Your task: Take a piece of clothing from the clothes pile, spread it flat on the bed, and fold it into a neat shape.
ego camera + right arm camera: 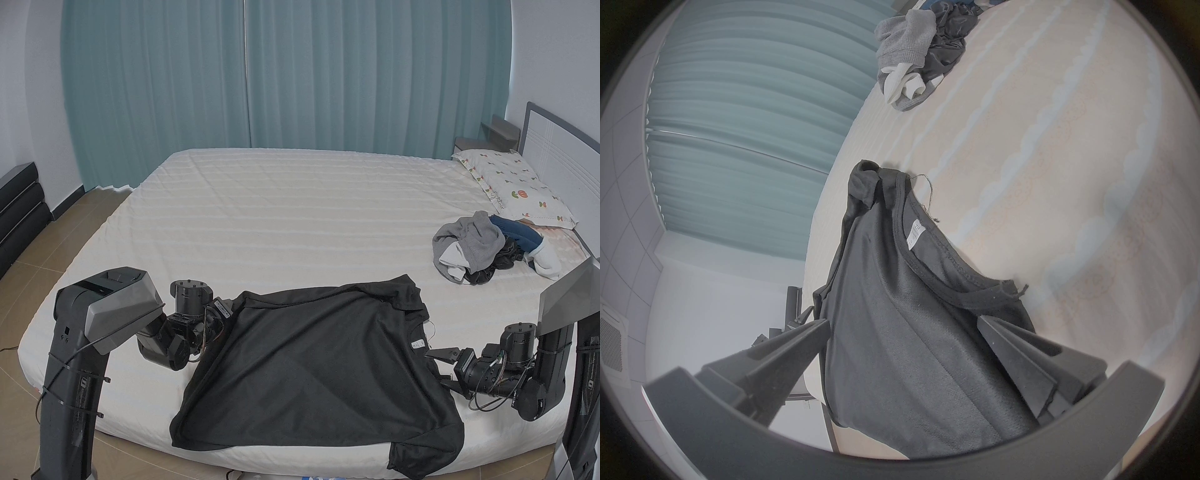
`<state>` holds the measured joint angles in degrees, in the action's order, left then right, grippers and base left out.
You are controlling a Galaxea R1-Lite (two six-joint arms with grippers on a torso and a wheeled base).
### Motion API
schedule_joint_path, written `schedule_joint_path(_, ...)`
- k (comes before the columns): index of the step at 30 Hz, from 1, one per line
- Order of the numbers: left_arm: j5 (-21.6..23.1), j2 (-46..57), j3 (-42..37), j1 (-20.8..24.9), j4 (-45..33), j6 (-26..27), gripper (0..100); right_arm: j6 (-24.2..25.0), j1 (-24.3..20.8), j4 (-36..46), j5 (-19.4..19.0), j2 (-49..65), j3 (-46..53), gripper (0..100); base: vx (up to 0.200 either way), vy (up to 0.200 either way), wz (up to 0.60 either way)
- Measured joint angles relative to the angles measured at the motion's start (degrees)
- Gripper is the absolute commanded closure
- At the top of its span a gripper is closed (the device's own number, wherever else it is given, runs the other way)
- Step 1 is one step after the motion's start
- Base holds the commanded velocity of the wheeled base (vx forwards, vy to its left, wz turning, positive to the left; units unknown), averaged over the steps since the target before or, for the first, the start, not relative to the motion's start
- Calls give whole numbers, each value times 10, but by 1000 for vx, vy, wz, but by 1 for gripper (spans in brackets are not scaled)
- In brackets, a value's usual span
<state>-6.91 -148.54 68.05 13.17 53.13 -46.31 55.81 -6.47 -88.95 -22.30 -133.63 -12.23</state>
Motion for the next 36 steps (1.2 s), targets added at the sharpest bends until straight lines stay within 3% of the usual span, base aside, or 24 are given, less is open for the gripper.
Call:
schedule_joint_path(13, -10, -2, 12, -9, 54, -3, 100, 0, 0, 0, 0, 0, 0, 0, 0, 0, 0)
schedule_joint_path(30, -7, -10, 25, -30, 49, 0, 100, 0, 0, 0, 0, 0, 0, 0, 0, 0, 0)
schedule_joint_path(31, -7, -10, 26, -31, 49, 0, 0, 0, 0, 0, 0, 0, 0, 0, 0, 0, 0)
schedule_joint_path(36, -7, -9, 24, -31, 49, 0, 0, 0, 0, 0, 0, 0, 0, 0, 0, 0, 0)
